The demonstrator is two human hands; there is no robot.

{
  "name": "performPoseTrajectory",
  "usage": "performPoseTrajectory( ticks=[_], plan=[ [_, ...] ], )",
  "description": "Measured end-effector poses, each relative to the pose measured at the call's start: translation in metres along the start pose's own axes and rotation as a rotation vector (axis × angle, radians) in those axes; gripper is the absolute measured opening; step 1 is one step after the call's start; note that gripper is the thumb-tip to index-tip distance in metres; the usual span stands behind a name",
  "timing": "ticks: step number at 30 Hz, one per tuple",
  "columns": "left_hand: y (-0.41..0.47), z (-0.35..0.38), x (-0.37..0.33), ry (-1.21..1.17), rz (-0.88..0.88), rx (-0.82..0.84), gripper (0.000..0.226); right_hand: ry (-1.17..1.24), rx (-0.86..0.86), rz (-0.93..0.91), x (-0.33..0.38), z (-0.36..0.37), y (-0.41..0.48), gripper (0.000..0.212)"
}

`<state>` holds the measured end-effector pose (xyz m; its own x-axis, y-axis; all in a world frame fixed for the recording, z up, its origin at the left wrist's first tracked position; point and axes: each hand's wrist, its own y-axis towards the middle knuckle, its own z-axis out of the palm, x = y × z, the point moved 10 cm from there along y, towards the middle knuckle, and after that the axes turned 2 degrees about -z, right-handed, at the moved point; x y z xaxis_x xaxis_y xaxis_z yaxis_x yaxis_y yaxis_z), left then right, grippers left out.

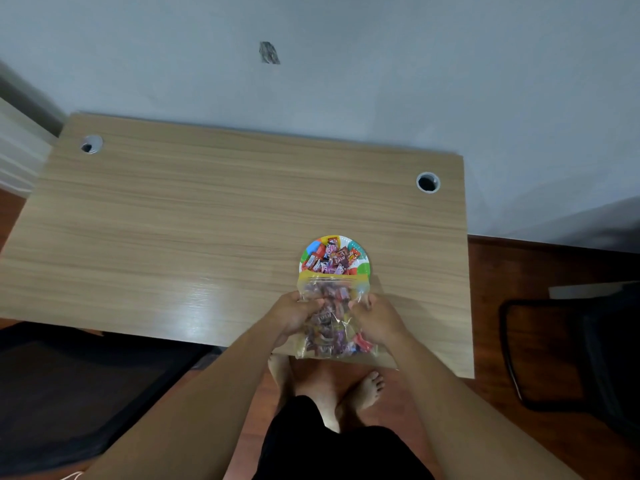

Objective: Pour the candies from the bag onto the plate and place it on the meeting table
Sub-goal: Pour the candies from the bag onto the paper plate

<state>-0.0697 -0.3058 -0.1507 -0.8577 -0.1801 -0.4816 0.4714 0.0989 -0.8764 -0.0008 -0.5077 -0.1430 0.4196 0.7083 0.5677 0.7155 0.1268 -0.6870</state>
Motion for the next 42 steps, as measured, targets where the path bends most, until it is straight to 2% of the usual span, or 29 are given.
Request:
performPoseTrajectory(
  ticks=[5,16,20,27,31,35,38,42],
  plan=[
    [-0.005,0.002,-0.003,-0.032,0.013,0.003,0.034,0.081,0.015,0.029,-0.002,0.001,-0.001,0.018],
    [-0.007,0.009,-0.004,-0.07,0.018,0.065,0.033,0.105,-0.005,0.017,-0.002,-0.005,-0.005,0.021],
    [-0.008,0.013,-0.002,-0.038,-0.007,0.108,0.032,0.068,0.002,-0.014,0.002,-0.008,-0.009,0.01],
    [-0.004,0.021,0.003,-0.13,-0.009,0.225,0.032,0.1,0.009,-0.004,0.0,-0.009,-0.006,0.026],
    [0.003,0.016,0.004,-0.121,0.041,0.163,0.035,0.079,0.012,-0.032,0.004,-0.011,-0.007,0.042],
    [0.006,0.012,0.01,-0.069,0.008,0.113,0.025,0.05,0.013,-0.059,0.008,-0.013,-0.01,0.045],
    [0.006,0.012,0.012,-0.012,-0.017,0.113,0.032,0.06,0.015,-0.066,0.007,-0.013,-0.01,0.041],
    [-0.002,0.011,0.009,-0.044,-0.041,0.118,0.029,0.116,0.004,-0.069,0.007,-0.013,-0.011,0.036]
  ],
)
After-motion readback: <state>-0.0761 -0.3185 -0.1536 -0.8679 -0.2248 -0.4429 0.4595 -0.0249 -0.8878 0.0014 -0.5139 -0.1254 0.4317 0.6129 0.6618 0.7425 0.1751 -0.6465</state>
